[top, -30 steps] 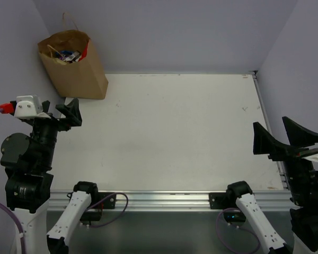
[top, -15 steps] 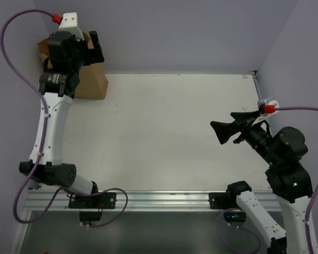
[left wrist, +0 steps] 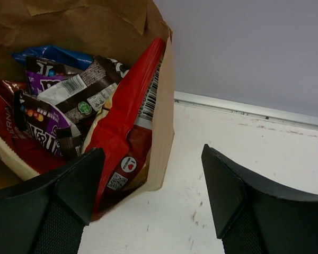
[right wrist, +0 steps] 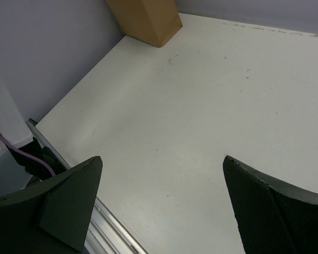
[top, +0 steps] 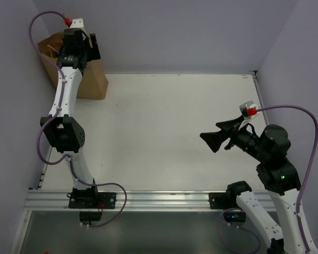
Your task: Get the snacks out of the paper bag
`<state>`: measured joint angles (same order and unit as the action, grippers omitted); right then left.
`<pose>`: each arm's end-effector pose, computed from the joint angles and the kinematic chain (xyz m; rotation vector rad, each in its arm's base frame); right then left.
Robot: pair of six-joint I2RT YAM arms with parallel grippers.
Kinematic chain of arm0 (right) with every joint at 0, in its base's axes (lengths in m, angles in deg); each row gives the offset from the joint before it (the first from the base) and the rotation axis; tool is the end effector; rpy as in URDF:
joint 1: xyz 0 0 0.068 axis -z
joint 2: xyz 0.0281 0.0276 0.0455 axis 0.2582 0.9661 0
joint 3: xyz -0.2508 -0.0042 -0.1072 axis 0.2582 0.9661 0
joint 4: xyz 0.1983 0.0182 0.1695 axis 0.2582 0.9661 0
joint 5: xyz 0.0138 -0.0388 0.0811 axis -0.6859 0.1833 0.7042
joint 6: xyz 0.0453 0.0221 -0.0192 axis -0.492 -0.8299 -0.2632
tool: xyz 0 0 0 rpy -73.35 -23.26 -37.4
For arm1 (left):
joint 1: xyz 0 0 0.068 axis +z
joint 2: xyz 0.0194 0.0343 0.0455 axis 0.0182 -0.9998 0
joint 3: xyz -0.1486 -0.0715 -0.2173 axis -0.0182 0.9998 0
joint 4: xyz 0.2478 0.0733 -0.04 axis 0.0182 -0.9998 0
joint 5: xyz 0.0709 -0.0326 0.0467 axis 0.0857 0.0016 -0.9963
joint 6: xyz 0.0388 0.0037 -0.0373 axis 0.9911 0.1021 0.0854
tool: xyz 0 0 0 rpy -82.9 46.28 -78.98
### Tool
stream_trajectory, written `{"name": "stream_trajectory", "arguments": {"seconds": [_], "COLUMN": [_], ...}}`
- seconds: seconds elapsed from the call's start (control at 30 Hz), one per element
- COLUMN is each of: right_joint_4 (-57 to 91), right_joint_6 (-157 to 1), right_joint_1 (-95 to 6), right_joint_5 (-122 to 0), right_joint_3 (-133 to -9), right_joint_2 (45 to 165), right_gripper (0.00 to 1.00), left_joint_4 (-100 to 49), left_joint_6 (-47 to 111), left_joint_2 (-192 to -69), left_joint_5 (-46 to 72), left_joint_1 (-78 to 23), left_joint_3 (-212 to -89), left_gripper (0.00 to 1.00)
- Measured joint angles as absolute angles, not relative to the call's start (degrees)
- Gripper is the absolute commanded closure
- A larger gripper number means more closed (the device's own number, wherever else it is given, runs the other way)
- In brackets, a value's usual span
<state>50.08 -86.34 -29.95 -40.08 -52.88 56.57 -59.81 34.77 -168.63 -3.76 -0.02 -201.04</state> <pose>0.0916 0.0419 0.3972 -0.3691 1.7315 0.8081 0.4567 0.0135 0.4140 -0.2570 1.9422 0.0632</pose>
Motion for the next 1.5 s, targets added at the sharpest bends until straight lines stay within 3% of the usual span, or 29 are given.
{"name": "stream_trajectory", "arguments": {"seconds": [0.13,0.23,0.33,0.47,0.57,0.97,1.27,1.37,1.43,1.5], "right_joint_4": [49.5,49.2,49.1,48.9,48.8,48.8,48.7,48.7,48.5,48.4], "right_joint_6": [-86.3,-86.3,-86.3,-86.2,-86.2,-86.0,-85.5,-85.4,-85.3,-85.3], "right_joint_1": [-29.9,-29.9,-29.9,-29.9,-29.9,-29.9,-29.9,-29.9,-29.9,-29.9], "right_joint_5": [-39.9,-39.9,-39.9,-40.0,-40.1,-40.5,-41.7,-41.8,-41.8,-41.8], "right_joint_3": [-52.1,-51.7,-51.4,-51.1,-50.7,-50.4,-50.4,-50.4,-50.3,-50.2], "right_joint_2": [56.3,56.2,56.2,56.2,56.2,53.7,51.3,50.7,50.2,49.9], "right_gripper": [0.01,0.01,0.01,0.01,0.01,0.01,0.01,0.01,0.01,0.01], "left_joint_4": [-58.1,-57.2,-56.6,-55.5,-54.9,-58.6,-65.9,-68.3,-69.8,-70.8], "left_joint_6": [35.3,35.4,36.0,36.6,36.9,36.7,36.3,35.6,34.9,34.4], "left_joint_2": [-172.3,-174.2,-175.0,-175.2,-175.2,-168.5,-148.5,-138.9,-133.3,-129.5], "left_joint_5": [-2.9,-1.7,-0.7,1.2,3.1,11.7,13.9,15.9,16.7,16.8], "left_joint_1": [0.8,1.0,1.1,1.1,1.2,0.4,-11.1,-14.2,-14.4,-14.3], "left_joint_3": [-202.5,-203.7,-204.1,-204.1,-204.2,-197.4,-177.2,-168.8,-164.9,-163.4], "left_gripper": [0.28,0.40,0.56,0.89,1.00,1.00,0.98,0.84,0.60,0.46]}}
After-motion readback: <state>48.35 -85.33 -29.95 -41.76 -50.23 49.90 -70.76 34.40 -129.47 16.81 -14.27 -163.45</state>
